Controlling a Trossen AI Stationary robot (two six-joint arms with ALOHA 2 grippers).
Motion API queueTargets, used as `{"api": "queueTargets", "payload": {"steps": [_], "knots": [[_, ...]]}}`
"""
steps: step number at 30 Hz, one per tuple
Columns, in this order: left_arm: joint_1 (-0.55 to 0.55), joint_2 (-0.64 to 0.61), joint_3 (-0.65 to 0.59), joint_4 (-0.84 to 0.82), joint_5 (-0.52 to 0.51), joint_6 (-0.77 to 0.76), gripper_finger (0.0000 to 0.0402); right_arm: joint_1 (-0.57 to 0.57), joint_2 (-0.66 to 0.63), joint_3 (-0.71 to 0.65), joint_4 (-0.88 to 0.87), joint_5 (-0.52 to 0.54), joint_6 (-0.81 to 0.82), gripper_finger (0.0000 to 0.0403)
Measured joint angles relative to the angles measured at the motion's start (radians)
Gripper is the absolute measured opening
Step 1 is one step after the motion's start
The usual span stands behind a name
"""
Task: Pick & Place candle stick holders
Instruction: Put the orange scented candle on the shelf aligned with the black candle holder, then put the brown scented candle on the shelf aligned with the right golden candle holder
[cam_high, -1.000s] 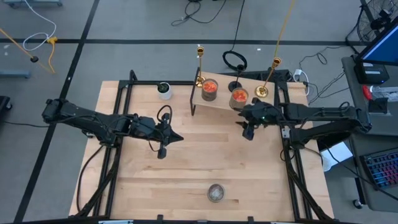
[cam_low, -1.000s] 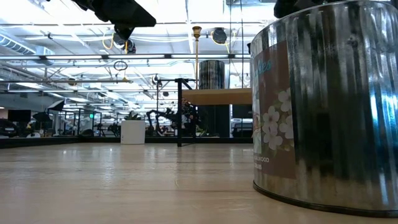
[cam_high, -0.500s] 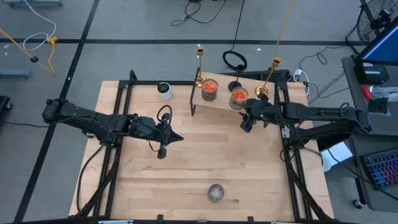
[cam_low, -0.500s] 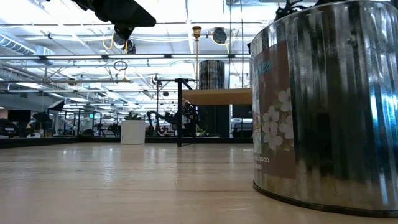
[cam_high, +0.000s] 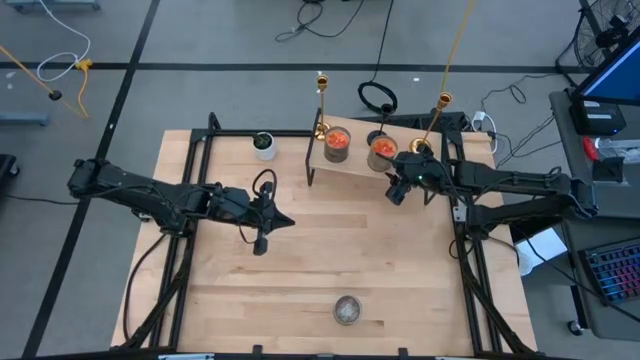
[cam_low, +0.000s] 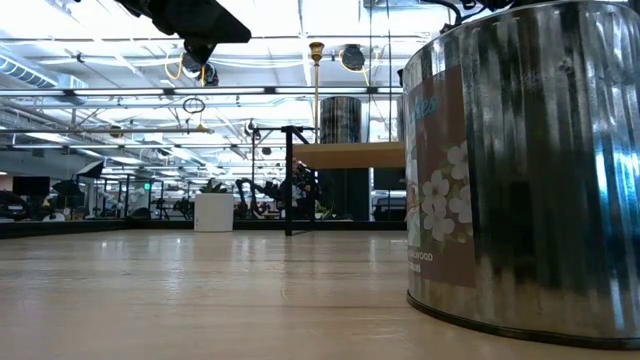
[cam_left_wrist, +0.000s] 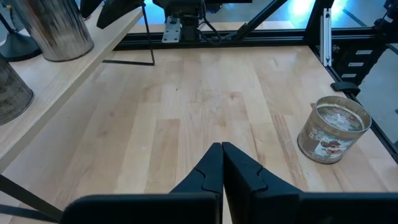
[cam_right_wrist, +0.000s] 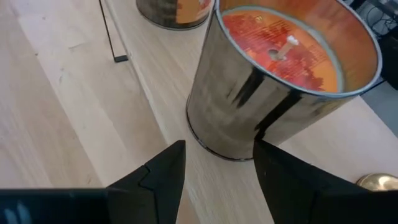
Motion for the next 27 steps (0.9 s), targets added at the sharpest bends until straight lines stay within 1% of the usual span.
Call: {"api": "queueTargets", "payload": {"steps": [6,10,12,16,20,24,27], "knots": [[0.000,0.000,0.000,0.000,0.000,0.006,0.0021,0.000,0.000,0.000,0.001,-0.003,-0.020,0.0182],[0.000,0.000,0.000,0.000,0.000,0.023,0.0020,0.025,0.000,0.000,0.001,-0.005,-0.025,0.0181],[0.000,0.000,0.000,0.000,0.000,0.023,0.0015,0.053,0.000,0.000,0.007,-0.052,-0.038,0.0181],[0.000,0.000,0.000,0.000,0.001,0.006,0.0004,0.137,0.000,0.000,0.063,-0.165,0.019,0.0181],[0.000,0.010,0.000,0.000,0.002,-0.001,0.0012,0.251,0.003,0.000,0.100,-0.264,0.050,0.0181],[0.000,0.020,0.000,0.000,0.002,-0.005,0.0017,0.370,0.050,0.000,0.159,-0.293,0.093,0.0181],[-0.003,0.033,0.000,-0.009,0.004,-0.016,0.0005,0.454,0.115,0.000,0.229,-0.293,0.136,0.0181]]}}
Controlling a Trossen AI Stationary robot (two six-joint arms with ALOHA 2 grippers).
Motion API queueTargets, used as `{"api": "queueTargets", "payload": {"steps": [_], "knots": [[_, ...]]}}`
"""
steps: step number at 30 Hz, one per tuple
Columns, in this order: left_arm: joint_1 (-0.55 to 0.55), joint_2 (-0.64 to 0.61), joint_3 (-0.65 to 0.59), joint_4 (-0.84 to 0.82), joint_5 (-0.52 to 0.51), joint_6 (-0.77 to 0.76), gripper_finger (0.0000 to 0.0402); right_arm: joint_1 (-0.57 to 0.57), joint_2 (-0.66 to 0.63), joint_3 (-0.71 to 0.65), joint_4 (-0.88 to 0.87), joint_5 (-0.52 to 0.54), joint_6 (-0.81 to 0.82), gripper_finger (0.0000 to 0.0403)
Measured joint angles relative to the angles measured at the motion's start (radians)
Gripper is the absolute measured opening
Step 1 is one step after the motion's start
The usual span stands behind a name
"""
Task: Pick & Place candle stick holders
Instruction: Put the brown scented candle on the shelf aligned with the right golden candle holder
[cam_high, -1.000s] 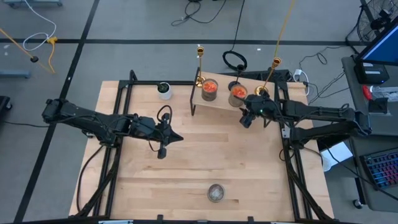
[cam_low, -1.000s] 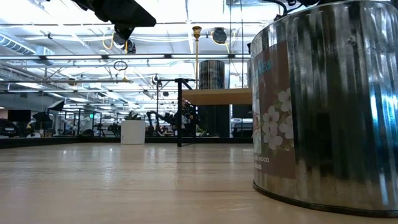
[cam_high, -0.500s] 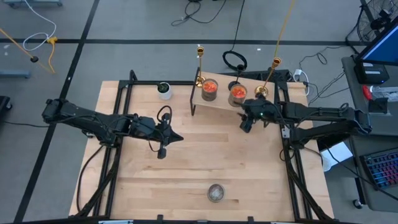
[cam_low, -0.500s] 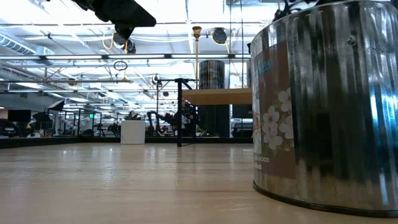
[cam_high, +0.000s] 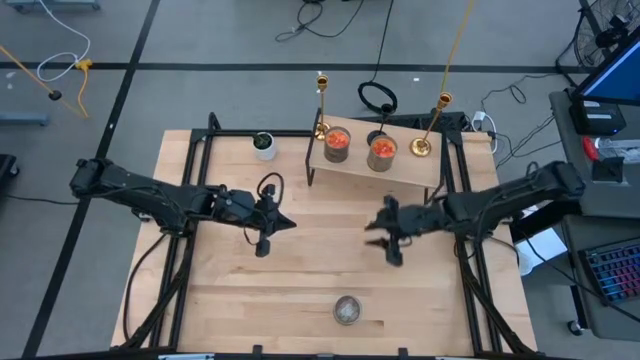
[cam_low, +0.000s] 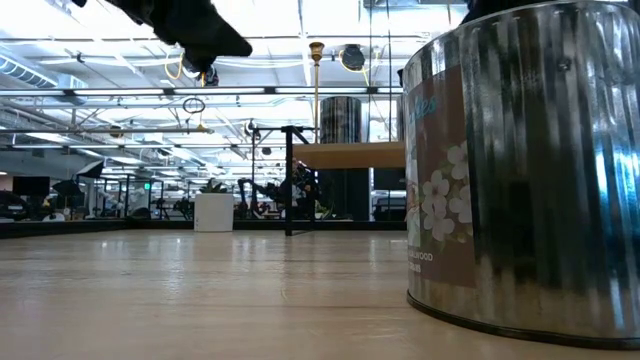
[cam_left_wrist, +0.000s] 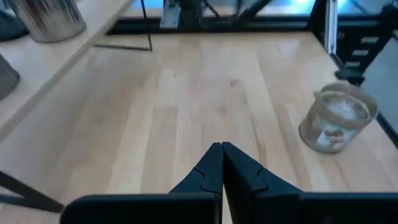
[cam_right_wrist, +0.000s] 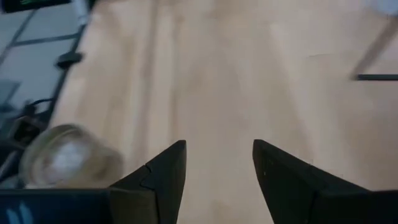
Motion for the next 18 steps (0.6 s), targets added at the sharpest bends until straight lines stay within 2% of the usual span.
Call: {"api": "queueTargets", "payload": {"steps": [7,13,18], "knots": [[-0.020,-0.002,0.001,0.019,0.006,-0.001,0.0003,0.154,0.154,0.000,0.149,-0.001,0.075,0.0181],[-0.032,-0.003,0.001,0.023,-0.008,-0.033,0.0003,0.219,0.275,0.000,0.251,-0.005,0.168,0.0181],[-0.040,-0.003,0.001,0.022,-0.034,-0.060,0.0003,0.231,0.384,0.000,0.462,-0.158,0.194,0.0180]]}}
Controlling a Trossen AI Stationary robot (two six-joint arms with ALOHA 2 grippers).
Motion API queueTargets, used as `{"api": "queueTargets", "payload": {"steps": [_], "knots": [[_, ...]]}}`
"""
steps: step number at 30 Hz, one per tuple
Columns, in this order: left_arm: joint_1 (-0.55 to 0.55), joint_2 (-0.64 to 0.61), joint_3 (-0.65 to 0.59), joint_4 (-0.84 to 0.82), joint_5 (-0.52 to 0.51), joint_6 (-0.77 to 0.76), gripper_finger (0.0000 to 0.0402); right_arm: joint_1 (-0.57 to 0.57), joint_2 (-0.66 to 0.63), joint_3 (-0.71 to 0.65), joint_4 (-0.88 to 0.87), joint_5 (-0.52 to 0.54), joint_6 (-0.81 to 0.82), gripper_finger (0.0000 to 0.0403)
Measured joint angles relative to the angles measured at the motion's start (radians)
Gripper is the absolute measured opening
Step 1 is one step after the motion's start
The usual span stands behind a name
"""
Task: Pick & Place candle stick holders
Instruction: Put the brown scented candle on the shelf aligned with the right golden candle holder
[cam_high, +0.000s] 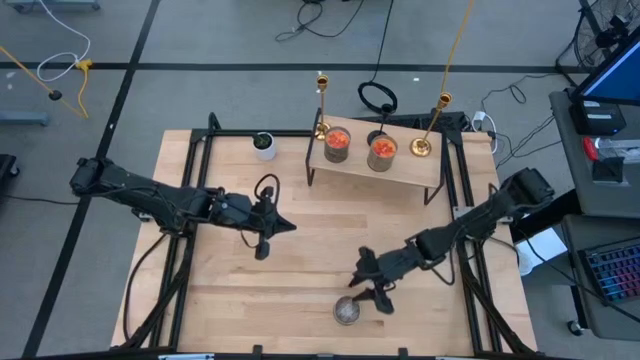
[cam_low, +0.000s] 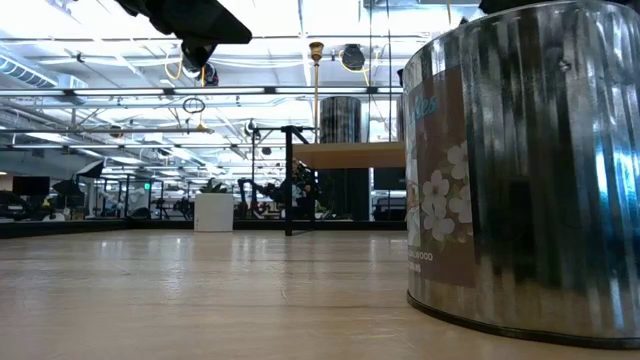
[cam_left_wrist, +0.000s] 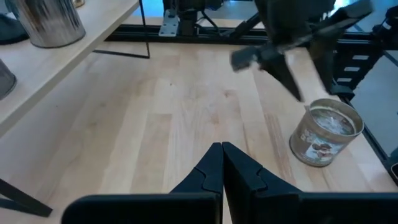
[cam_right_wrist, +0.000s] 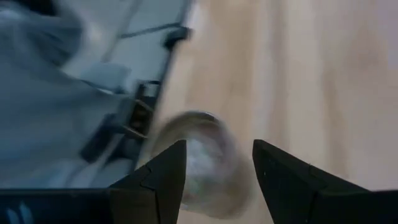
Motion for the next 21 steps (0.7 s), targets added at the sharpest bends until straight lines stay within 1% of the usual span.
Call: {"api": "queueTargets", "payload": {"steps": [2,4,9,11,16,21], "knots": [[-0.002,0.000,0.000,-0.005,-0.003,0.000,0.0003,0.000,0.021,0.000,0.049,-0.037,0.000,0.0180],[-0.003,0.000,0.000,-0.006,-0.003,0.005,0.0004,0.000,0.029,0.000,0.036,-0.043,0.000,0.0180],[-0.003,0.000,0.000,-0.011,-0.002,0.015,0.0003,0.000,0.034,0.000,-0.004,0.007,0.001,0.0180],[-0.003,0.000,0.000,-0.012,-0.002,0.016,0.0007,0.000,0.034,0.000,-0.014,0.010,0.022,0.0180],[-0.003,0.000,0.000,-0.010,-0.002,0.019,0.0018,0.020,0.035,0.000,-0.028,0.063,0.043,0.0180],[-0.003,0.000,0.000,-0.006,-0.002,0.040,0.0006,0.045,0.061,0.000,0.003,0.064,0.046,0.0180]]}}
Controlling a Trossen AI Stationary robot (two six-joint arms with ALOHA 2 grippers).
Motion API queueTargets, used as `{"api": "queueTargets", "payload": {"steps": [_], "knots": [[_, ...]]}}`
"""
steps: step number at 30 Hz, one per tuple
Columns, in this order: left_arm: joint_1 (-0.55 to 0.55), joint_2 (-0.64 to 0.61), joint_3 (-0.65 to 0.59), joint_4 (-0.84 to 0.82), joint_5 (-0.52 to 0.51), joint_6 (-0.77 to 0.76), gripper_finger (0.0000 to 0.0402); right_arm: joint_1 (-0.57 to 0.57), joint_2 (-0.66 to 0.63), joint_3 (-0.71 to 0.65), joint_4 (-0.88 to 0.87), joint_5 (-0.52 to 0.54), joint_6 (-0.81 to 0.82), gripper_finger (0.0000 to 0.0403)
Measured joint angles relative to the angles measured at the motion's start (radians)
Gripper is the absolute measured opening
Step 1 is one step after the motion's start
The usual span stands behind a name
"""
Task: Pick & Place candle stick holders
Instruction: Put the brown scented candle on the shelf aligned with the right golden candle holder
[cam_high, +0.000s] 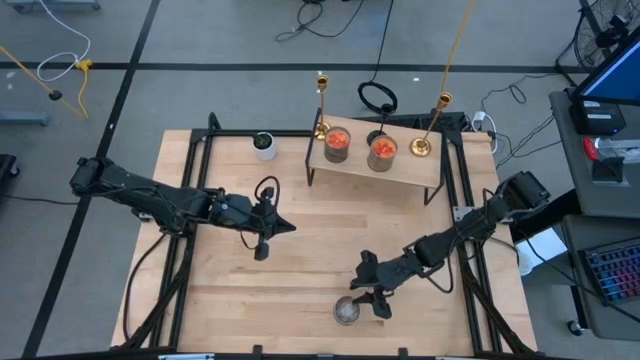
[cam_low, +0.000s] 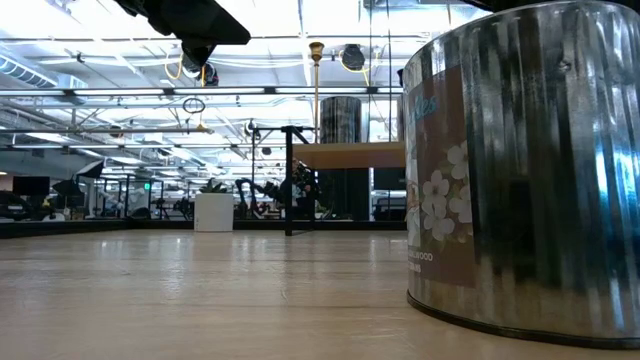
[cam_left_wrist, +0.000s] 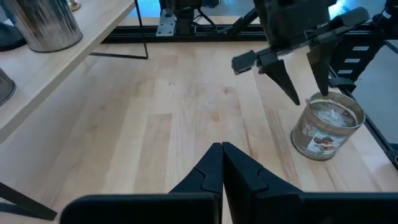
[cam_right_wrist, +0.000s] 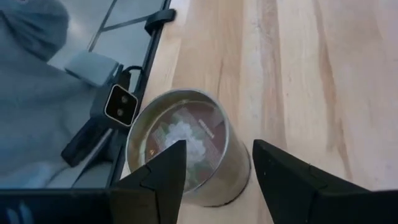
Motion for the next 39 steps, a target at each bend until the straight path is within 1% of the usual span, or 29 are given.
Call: {"api": "queueTargets", "payload": {"steps": [3,9,13,16,24,26,31,35,39], "knots": [[0.000,0.000,0.000,0.001,0.000,0.002,0.0004,0.002,0.034,0.000,-0.001,-0.003,0.020,0.0180],[0.000,0.000,0.000,0.001,-0.001,0.004,0.0019,0.000,0.062,0.002,0.012,-0.001,0.022,0.0180],[0.000,0.000,0.000,0.004,-0.001,0.004,0.0009,-0.006,0.062,0.002,0.011,0.000,0.022,0.0169],[0.000,0.000,0.000,0.001,-0.001,0.004,0.0003,-0.008,0.062,0.002,0.010,0.000,0.023,0.0140],[0.000,0.000,-0.001,0.001,-0.001,0.004,0.0022,-0.028,0.062,0.002,-0.020,-0.002,0.020,0.0029],[0.000,0.000,0.000,0.001,-0.001,0.004,0.0023,-0.034,0.061,0.002,-0.024,0.006,0.018,0.0011],[0.000,0.000,-0.001,0.001,-0.002,0.004,0.0023,-0.035,0.050,0.000,-0.051,-0.001,0.023,0.0013],[0.000,0.000,-0.001,0.001,-0.002,0.004,0.0023,-0.035,0.014,-0.001,-0.090,-0.003,0.022,0.0005],[0.000,0.000,-0.001,0.001,-0.002,0.011,0.0024,-0.035,-0.060,-0.004,-0.136,0.055,0.015,0.0005]]}}
